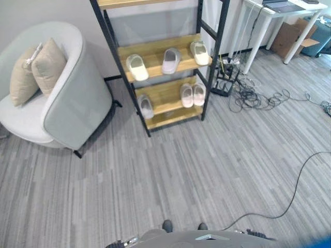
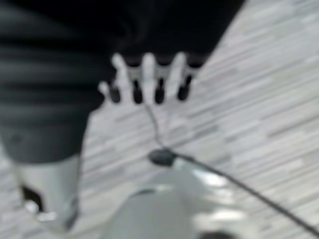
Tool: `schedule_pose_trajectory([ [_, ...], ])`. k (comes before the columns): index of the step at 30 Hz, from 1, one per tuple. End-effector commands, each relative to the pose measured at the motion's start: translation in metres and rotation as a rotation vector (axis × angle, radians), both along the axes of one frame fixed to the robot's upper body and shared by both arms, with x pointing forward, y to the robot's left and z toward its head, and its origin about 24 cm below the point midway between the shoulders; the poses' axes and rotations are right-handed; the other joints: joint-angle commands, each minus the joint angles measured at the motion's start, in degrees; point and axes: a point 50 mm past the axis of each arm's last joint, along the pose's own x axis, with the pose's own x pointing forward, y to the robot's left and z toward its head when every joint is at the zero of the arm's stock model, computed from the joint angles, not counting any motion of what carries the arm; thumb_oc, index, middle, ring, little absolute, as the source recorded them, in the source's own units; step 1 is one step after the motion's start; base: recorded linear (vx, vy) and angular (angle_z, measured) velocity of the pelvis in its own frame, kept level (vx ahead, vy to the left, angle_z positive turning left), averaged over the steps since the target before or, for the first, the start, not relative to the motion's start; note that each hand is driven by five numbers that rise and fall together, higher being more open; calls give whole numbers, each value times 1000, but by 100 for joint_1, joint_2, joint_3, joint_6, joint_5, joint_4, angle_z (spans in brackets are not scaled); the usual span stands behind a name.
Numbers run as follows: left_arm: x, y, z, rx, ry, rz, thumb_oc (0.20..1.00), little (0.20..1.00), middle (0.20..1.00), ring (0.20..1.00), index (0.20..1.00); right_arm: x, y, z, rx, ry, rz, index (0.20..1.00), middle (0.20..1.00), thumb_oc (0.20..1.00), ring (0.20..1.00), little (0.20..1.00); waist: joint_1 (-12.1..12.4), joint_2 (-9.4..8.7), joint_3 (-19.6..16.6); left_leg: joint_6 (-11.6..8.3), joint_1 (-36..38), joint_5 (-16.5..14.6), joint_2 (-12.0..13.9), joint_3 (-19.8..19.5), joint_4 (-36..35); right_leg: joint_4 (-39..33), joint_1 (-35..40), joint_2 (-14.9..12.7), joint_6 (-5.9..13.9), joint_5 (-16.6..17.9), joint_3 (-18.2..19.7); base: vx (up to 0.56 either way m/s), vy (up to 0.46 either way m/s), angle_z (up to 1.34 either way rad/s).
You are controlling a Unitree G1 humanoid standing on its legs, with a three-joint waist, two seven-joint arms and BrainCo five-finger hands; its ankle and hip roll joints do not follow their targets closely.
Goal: Arrange the slippers neatly on the shoe rack.
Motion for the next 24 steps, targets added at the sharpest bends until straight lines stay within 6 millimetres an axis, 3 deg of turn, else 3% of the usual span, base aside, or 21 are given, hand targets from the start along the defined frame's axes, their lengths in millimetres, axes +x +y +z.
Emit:
schedule_pose_trajectory([
  [1, 14, -13, -2, -3, 10, -71, 1000, 1000, 1000, 1000, 1000, -4, -7, 1, -33, 39, 26, 1000, 1000, 1000, 1000, 1000, 2, 39, -468, -437, -207, 279, 288, -344, -70, 77, 33, -313, 638, -178, -56, 0, 0, 0],
  [8, 28, -21, -2, -1, -22, -138, 1000, 1000, 1000, 1000, 1000, 4, -6, 2, -35, 10, 29, 1000, 1000, 1000, 1000, 1000, -50, 70, -427, -460, -184, 271, 315, -332, -70, 77, 49, -307, 632, -199, -44, 13, -37, 0],
  [11, 38, -22, -1, 11, -48, -173, 1000, 1000, 1000, 1000, 1000, 16, -6, 4, -39, -22, 59, 1000, 1000, 1000, 1000, 1000, -62, 56, -321, -465, -118, 275, 347, -348, -70, 97, 131, -309, 571, -183, -29, 33, -62, 0],
  [12, 49, -21, 1, 20, -80, -189, 1000, 1000, 1000, 1000, 1000, 24, -7, 5, -48, -41, 84, 1000, 1000, 1000, 1000, 1000, -54, 44, -206, -467, -115, 296, 391, -396, -36, 401, 15, -307, 501, -296, -37, 0, -77, 2],
  [13, 57, -20, 3, 26, -102, -193, 1000, 1000, 1000, 1000, 1000, 28, -8, 6, -52, -50, 95, 1000, 1000, 1000, 1000, 1000, -48, 5, -127, -483, -246, 213, 412, -428, 220, 518, -29, -315, 468, -357, -52, -17, -130, 9],
  [14, 65, -19, 5, 31, -129, -189, 1000, 1000, 1000, 1000, 1000, 31, -10, 7, -61, -54, 112, 1000, 1000, 1000, 1000, 1000, -24, -77, 10, -542, -653, 7, 402, -367, 1039, 630, -55, -347, 394, -455, -109, -19, -116, 18],
  [17, 78, -21, 8, 30, -171, -169, 1000, 1000, 1000, 1000, 1000, 31, -13, 8, -71, -37, 130, 1000, 1000, 1000, 1000, 1000, 54, -227, 213, -595, -1455, 300, 408, -24, 2201, 536, 155, -388, 298, -533, -297, 68, -74, 48],
  [19, 77, -21, 7, 26, -174, -157, 1000, 1000, 1000, 1000, 1000, 27, -15, 7, -81, -13, 136, 1000, 1000, 1000, 1000, 1000, 168, -297, 184, -471, -1842, 263, 497, 449, 1995, 428, 306, -381, 332, -634, -384, 224, 40, 44],
  [21, 71, -19, 6, 22, -166, -124, 1000, 1000, 1000, 1000, 1000, 26, -12, 6, -71, -15, 126, 1000, 1000, 1000, 1000, 1000, 331, -296, 128, -499, -1914, 539, 506, 679, 1307, 322, 523, -316, 404, -668, -424, 362, 159, 39],
  [22, 60, -14, 5, 22, -135, -62, 1000, 1000, 1000, 1000, 1000, 26, -7, 5, -62, -14, 146, 1000, 1000, 1000, 1000, 1000, 423, -330, 78, -519, -1757, 645, 591, 720, 713, 319, 632, -332, 489, -705, -415, 402, 209, 20],
  [24, 51, -12, 3, 26, -111, -38, 1000, 1000, 1000, 1000, 1000, 24, -4, 4, -56, -9, 150, 1000, 1000, 1000, 1000, 1000, 448, -338, 18, -462, -1731, 684, 539, 623, 683, 334, 664, -339, 531, -732, -416, 322, 179, -9],
])
